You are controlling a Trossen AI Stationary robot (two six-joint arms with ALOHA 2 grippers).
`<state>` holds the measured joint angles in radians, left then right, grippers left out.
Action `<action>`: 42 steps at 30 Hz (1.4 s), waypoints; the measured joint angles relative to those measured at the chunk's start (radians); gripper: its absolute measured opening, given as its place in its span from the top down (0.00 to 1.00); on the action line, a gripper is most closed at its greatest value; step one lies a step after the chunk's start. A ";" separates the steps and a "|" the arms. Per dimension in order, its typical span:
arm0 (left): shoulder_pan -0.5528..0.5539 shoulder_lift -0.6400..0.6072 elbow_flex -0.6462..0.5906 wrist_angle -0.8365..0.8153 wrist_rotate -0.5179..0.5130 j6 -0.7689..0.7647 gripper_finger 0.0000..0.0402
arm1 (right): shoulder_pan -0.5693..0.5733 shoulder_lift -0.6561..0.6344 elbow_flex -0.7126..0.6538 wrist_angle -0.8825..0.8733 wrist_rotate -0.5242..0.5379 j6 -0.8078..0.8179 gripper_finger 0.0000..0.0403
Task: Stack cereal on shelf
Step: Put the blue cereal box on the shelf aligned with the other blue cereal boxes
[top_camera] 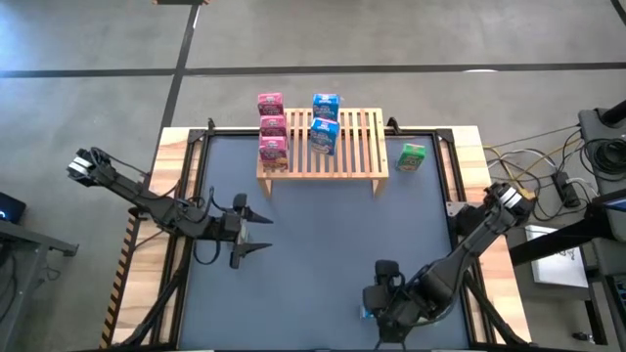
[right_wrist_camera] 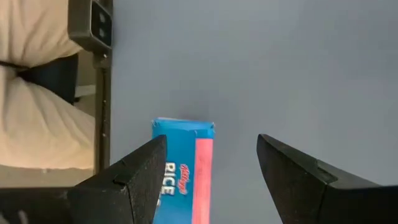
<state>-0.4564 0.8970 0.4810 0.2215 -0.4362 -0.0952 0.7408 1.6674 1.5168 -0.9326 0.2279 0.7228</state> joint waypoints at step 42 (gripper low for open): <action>-0.006 0.051 -0.018 0.023 0.001 -0.076 0.35 | 0.053 0.022 -0.095 -0.004 -0.026 0.195 0.09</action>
<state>-0.4629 0.9478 0.4625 0.2441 -0.4355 -0.1710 0.7940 1.6890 1.4217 -0.9370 0.2022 0.9178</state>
